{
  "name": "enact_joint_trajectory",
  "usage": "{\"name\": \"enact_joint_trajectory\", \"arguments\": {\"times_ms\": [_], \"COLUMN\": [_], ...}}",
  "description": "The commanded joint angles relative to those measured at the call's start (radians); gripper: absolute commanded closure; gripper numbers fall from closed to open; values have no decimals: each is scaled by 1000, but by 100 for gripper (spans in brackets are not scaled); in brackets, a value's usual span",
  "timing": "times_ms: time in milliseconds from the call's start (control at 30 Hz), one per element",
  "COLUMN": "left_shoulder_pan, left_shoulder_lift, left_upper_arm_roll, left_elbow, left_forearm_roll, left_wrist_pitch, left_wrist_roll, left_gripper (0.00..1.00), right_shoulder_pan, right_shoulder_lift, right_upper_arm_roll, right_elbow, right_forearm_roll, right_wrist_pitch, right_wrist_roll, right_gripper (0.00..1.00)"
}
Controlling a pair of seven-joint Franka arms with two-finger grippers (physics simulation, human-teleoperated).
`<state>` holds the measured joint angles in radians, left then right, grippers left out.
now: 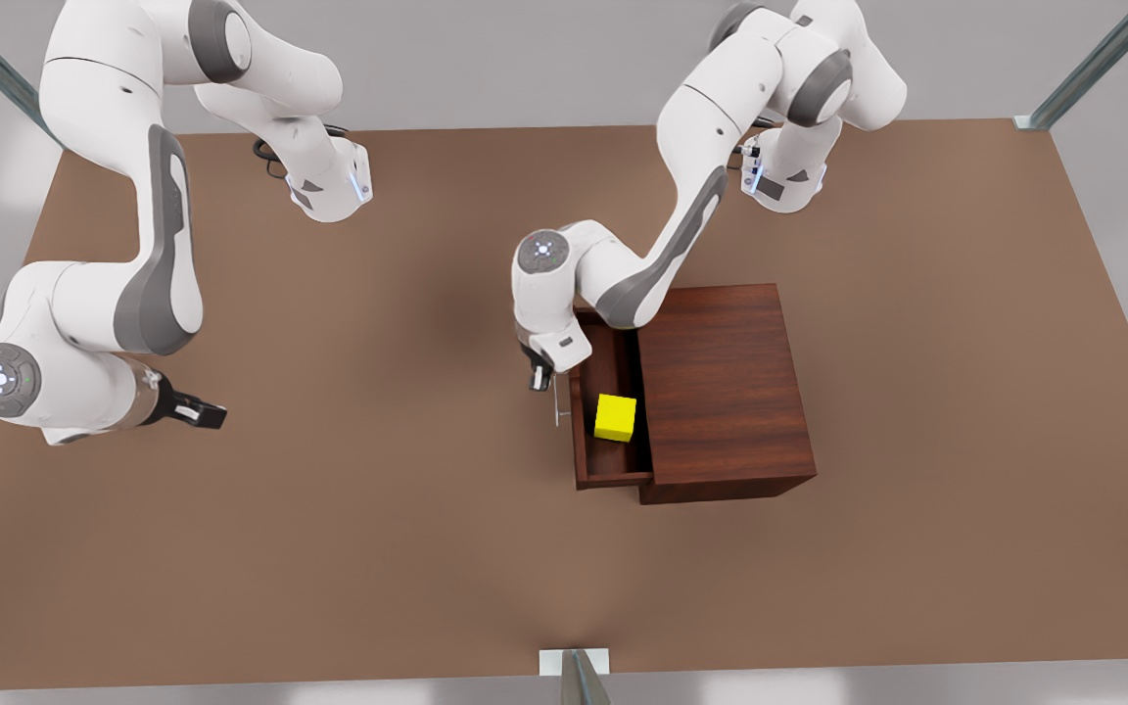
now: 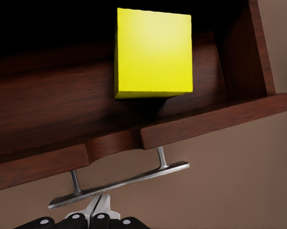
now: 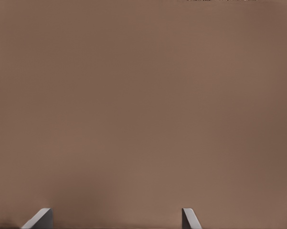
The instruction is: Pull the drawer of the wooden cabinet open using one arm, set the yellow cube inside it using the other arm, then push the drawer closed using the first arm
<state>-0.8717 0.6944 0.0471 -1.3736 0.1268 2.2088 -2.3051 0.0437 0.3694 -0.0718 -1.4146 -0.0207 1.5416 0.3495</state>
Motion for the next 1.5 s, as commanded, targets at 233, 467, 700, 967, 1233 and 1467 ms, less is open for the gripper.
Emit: {"name": "enact_joint_trajectory", "arguments": {"times_ms": [233,467,700,967,1233,1467], "left_shoulder_pan": [99,112,263,585,596,589], "left_shoulder_lift": [-9,-30,-211,-576,-555,-546], "left_upper_arm_roll": [2,-3,0,60,60,59], "left_elbow": [-2,4,54,-215,-213,-190], "left_forearm_roll": [-3,-27,-174,-228,-217,-199], "left_wrist_pitch": [-146,-228,-587,-528,-480,-520], "left_wrist_roll": [-189,-114,495,2391,2391,2386], "left_gripper": [100,100,0,0,0,0], "right_shoulder_pan": [1,1,-1,16,18,18], "right_shoulder_lift": [0,0,0,0,0,-1], "right_upper_arm_roll": [0,0,0,0,0,0], "right_elbow": [0,0,0,2,2,2], "right_forearm_roll": [-1,-1,-1,2,1,-1], "right_wrist_pitch": [3,3,-6,-3,-6,-5], "right_wrist_roll": [-330,-331,-331,-327,-323,-308], "right_gripper": [0,0,0,0,0,0]}}
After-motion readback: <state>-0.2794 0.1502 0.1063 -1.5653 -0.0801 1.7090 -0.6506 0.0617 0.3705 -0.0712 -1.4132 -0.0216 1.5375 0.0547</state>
